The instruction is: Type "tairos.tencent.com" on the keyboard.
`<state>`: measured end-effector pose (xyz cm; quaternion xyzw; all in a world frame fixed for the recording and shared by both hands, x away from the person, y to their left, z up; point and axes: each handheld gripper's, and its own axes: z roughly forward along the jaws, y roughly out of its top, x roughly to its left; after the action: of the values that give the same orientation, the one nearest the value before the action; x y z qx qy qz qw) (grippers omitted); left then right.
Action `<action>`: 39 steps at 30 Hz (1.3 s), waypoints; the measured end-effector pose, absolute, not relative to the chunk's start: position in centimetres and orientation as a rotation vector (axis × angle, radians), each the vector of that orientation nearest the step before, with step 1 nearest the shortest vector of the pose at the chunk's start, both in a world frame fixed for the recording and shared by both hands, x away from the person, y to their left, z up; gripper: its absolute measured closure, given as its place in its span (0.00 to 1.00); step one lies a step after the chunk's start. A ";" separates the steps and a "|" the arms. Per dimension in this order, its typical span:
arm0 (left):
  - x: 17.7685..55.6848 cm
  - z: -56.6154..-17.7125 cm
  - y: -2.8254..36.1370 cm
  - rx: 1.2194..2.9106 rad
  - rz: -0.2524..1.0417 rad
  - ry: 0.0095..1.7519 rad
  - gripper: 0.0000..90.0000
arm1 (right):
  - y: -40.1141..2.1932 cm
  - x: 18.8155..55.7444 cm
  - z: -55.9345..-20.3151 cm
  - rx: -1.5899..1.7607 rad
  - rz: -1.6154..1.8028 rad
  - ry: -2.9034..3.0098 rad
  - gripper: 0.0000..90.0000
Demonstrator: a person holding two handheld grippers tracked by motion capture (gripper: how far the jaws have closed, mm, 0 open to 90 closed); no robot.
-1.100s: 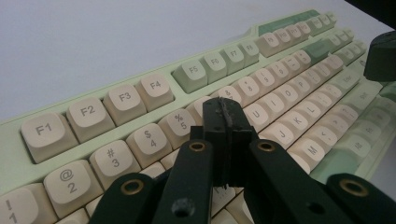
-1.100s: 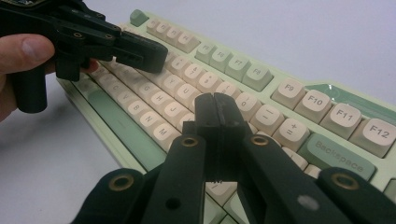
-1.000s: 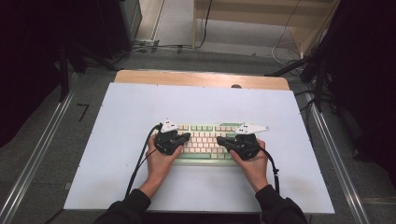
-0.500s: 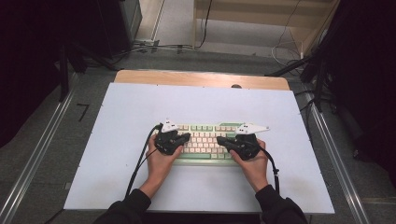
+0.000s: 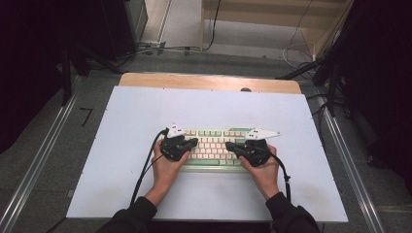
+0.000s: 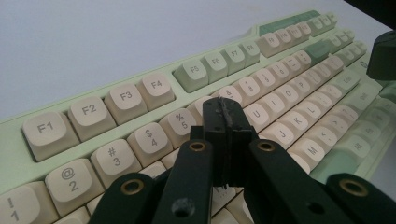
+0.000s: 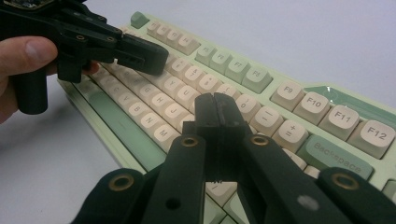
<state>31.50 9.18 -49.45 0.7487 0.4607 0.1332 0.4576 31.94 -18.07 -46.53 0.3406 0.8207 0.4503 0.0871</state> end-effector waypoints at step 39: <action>28.9 -48.6 14.7 1.821 0.374 1.197 1.00 | -17.2 32.0 -46.6 0.998 1.333 2.452 0.97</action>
<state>28.86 14.72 -48.61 0.7361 0.4837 0.1512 0.4487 31.96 -17.18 -46.61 0.3353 0.8240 0.4480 0.0888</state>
